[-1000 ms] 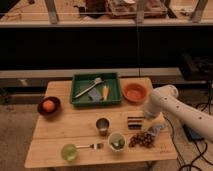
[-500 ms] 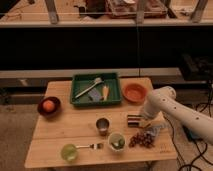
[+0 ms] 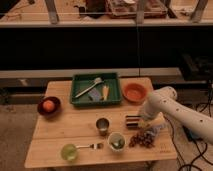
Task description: Place eraser in metal cup
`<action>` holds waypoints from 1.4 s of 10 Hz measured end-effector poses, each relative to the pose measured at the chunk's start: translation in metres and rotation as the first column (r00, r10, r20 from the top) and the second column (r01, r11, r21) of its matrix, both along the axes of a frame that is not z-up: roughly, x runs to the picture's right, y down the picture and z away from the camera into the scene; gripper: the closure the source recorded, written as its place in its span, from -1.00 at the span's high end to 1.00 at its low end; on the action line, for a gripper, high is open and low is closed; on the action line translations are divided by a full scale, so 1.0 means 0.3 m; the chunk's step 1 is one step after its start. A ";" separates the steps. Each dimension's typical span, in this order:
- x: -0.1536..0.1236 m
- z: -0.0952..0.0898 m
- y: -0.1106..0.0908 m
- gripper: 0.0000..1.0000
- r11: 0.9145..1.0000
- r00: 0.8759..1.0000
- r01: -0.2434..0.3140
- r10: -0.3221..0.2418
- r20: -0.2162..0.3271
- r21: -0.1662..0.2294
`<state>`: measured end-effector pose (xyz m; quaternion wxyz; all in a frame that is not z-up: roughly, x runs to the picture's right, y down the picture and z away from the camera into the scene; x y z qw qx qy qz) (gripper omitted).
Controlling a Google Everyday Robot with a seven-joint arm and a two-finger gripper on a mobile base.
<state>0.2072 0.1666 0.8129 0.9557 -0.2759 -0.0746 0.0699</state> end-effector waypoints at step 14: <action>-0.596 -0.411 -0.188 -0.73 0.954 0.912 0.257 -0.293 0.286 0.157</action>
